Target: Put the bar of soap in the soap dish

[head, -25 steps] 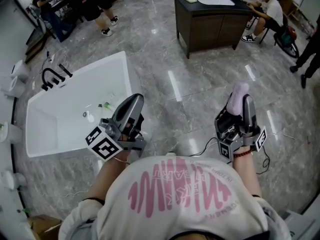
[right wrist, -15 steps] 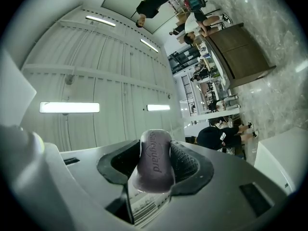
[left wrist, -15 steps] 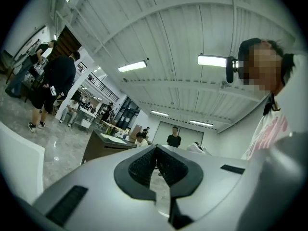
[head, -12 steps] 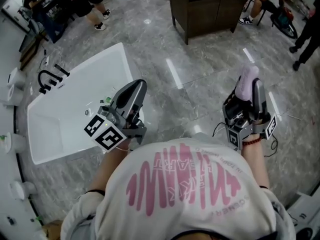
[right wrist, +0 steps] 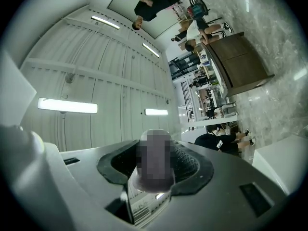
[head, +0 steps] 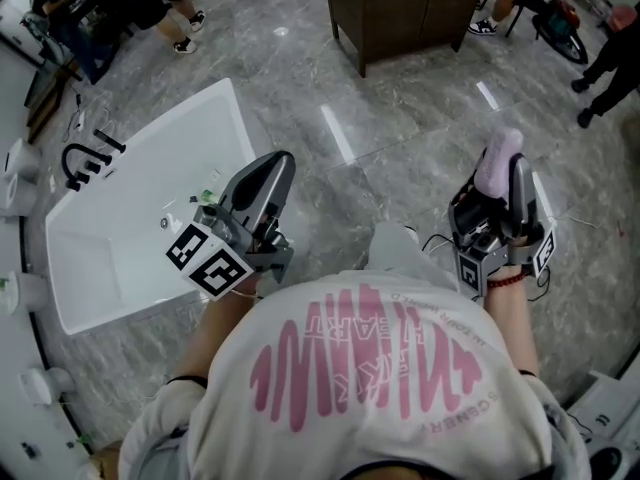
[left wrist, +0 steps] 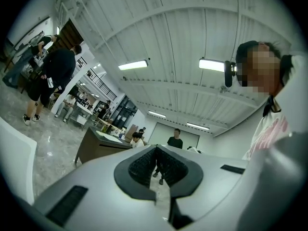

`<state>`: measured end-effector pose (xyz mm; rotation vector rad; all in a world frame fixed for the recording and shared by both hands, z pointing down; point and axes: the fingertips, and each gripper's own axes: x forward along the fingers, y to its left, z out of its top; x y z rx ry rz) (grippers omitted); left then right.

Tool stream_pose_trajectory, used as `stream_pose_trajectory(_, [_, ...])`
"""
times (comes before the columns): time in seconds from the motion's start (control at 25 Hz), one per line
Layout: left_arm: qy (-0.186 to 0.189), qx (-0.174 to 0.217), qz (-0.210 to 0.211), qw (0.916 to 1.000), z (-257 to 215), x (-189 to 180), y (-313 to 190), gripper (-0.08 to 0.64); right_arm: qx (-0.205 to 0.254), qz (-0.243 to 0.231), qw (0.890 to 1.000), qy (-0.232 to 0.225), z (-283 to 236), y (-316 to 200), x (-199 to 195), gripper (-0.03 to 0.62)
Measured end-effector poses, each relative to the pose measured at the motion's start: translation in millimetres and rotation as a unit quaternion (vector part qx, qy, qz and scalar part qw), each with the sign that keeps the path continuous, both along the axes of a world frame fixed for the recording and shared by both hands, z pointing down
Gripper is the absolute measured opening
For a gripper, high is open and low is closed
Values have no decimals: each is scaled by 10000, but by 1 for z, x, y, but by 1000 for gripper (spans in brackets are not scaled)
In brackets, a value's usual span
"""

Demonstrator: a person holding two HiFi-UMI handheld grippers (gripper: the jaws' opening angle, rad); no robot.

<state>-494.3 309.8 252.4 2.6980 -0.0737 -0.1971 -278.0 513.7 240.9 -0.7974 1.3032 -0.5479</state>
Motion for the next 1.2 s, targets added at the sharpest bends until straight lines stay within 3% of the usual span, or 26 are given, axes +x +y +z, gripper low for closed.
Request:
stream_pose_trajectory(0.28, [-19, 26, -88, 10000, 1, 17, -12, 9, 31, 70, 10000, -58, 7, -9, 22, 202])
stream_pose_trajectory(0.52, [-79, 24, -123, 9999, 4, 85, -43, 11, -57, -53, 10000, -51, 14, -51, 94, 202])
stream_pose_trajectory(0.92, [-219, -212, -426, 9986, 17, 169, -92, 11, -225, -470, 9985, -147, 23, -117, 178, 202])
stream_pose_trajectory(1.2, [-220, -158, -458, 9986, 23, 195, -98, 9, -202, -544, 9981, -207, 30, -124, 200, 202])
